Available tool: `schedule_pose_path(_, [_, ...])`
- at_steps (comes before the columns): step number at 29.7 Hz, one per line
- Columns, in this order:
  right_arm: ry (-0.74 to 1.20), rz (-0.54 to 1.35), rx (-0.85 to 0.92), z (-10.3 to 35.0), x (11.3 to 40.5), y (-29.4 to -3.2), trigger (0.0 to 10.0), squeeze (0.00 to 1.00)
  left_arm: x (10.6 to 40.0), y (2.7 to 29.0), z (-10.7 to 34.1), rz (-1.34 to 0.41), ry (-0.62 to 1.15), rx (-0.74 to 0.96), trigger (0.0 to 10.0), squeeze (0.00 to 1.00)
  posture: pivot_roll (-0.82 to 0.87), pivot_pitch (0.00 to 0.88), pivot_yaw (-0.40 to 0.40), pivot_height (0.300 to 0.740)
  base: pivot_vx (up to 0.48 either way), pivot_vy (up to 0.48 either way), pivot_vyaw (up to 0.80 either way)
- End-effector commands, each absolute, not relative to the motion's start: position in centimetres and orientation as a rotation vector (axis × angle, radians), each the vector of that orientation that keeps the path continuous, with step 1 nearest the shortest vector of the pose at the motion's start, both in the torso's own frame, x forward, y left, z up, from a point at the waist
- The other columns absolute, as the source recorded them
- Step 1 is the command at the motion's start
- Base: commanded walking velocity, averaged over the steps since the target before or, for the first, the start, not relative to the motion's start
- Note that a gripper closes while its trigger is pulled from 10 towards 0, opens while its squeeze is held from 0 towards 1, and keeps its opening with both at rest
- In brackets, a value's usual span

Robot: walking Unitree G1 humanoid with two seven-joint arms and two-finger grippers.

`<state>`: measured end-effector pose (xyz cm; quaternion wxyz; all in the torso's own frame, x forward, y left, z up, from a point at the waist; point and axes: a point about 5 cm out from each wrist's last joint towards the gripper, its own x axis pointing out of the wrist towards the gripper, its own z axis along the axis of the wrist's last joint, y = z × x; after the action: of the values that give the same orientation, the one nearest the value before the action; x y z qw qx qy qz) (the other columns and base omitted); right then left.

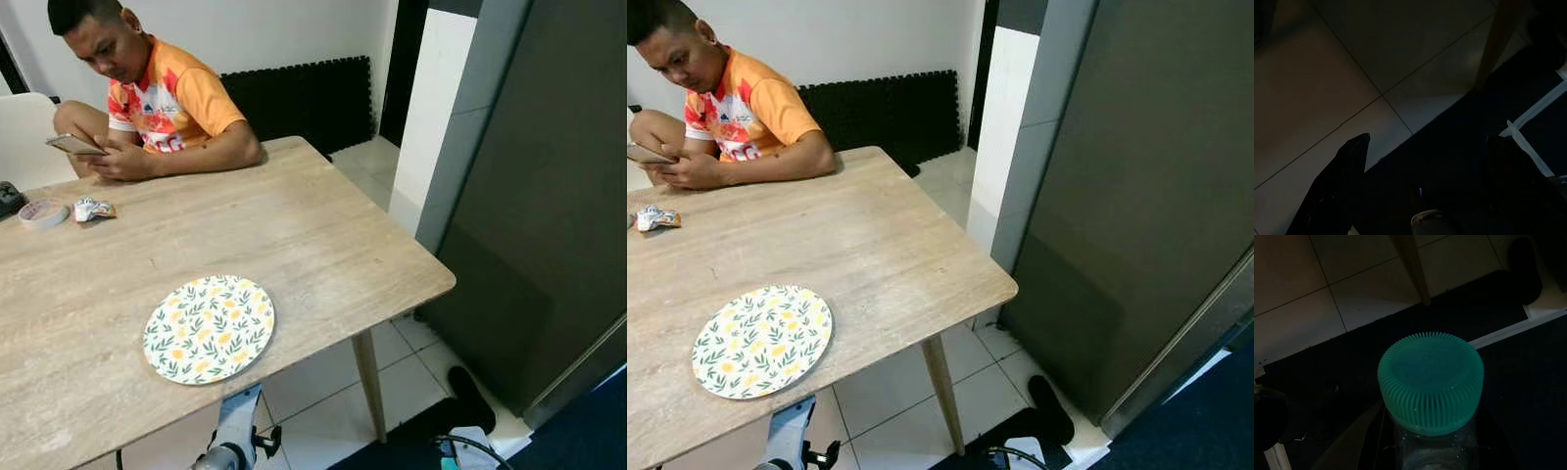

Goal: Restocking fridge

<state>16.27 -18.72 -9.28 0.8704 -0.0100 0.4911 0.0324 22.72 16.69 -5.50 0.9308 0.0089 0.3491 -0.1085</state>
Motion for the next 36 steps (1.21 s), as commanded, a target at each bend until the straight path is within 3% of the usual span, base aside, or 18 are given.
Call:
schedule_pose_path(1, [1.027, 0.066, -0.033, -9.3, 16.1, -18.9, 10.0, 0.0, 22.3, 17.0, -5.7, -0.218, 0.728, 0.025, 10.0, 0.0, -0.01, 0.021, -0.031, 0.734, 0.0, 0.0, 0.0])
schedule_pose_path(16, [1.016, 0.101, -0.053, -9.0, 16.9, -18.9, 10.0, 0.0, 21.2, 17.7, -6.3, -0.156, 0.738, 0.018, 10.0, 0.0, 0.03, 0.026, -0.08, 0.734, 0.0, 0.0, 0.0])
schedule_pose_path(26, [0.962, 0.051, -0.017, -8.7, 17.2, -19.0, 10.0, 0.0, 21.6, 18.0, -6.1, -0.128, 0.733, 0.008, 10.0, 0.0, 0.02, 0.019, -0.047, 0.734, 0.0, 0.0, 0.0])
schedule_pose_path(36, [0.765, 0.028, 0.015, -6.8, 20.3, -19.3, 10.0, 0.0, 22.5, 18.2, -5.6, -0.128, 0.726, 0.007, 10.0, 0.0, 0.02, 0.006, -0.008, 0.734, 0.0, 0.0, 0.0])
